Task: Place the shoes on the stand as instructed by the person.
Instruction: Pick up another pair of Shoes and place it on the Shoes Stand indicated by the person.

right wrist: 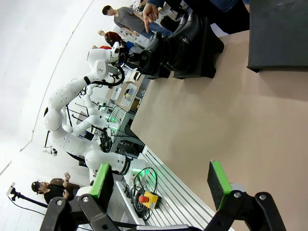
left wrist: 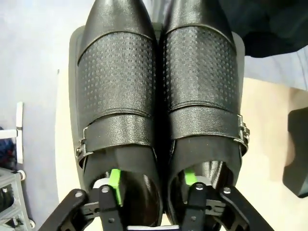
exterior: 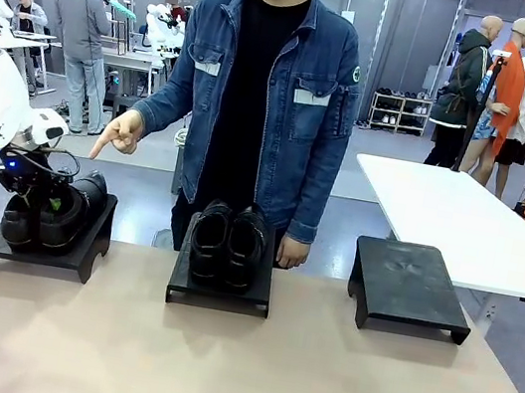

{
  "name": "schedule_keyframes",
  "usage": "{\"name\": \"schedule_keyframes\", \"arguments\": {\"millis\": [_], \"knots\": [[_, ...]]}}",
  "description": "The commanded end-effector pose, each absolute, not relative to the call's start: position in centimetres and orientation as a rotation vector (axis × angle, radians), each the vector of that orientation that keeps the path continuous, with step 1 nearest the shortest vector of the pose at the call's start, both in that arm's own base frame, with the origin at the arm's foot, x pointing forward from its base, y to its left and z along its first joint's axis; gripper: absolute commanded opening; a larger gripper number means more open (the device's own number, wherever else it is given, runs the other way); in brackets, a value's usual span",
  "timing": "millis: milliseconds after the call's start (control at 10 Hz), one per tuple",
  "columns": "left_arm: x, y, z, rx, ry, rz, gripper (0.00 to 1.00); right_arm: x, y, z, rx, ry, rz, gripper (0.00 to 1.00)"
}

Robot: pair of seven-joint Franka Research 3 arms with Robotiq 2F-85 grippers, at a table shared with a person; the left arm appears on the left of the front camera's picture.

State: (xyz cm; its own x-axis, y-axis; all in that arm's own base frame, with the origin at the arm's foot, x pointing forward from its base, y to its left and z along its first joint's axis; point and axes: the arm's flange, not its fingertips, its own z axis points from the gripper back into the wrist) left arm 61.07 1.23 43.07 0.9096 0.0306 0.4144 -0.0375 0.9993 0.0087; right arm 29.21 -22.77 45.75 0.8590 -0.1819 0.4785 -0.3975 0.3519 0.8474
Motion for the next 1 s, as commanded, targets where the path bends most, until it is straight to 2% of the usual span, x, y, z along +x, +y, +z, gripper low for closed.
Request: {"name": "schedule_keyframes", "arguments": {"millis": [0, 200, 300, 400, 500, 900], "knots": [[59.9, 1.9, 44.2, 0.027, -0.447, -0.017, 1.00, 29.2, -22.9, 45.9, 1.230, -0.565, 0.152, 1.00], [59.3, 1.9, 44.9, 0.036, -0.445, -0.033, 1.00, 29.2, -22.9, 45.9, 1.230, -0.565, 0.152, 1.00], [59.1, 2.0, 45.1, 0.031, -0.446, -0.019, 0.96, 29.2, -22.9, 45.9, 1.230, -0.565, 0.152, 1.00], [58.6, 1.9, 45.3, -0.001, -0.435, -0.010, 1.00, 29.2, -22.9, 45.9, 1.230, -0.565, 0.152, 1.00], [59.9, 1.4, 45.2, 0.028, -0.454, -0.015, 1.00, 29.2, -22.9, 45.9, 1.230, -0.565, 0.152, 1.00], [59.9, 1.4, 45.2, 0.028, -0.454, -0.015, 1.00, 29.2, -22.9, 45.9, 1.230, -0.565, 0.152, 1.00]]}}
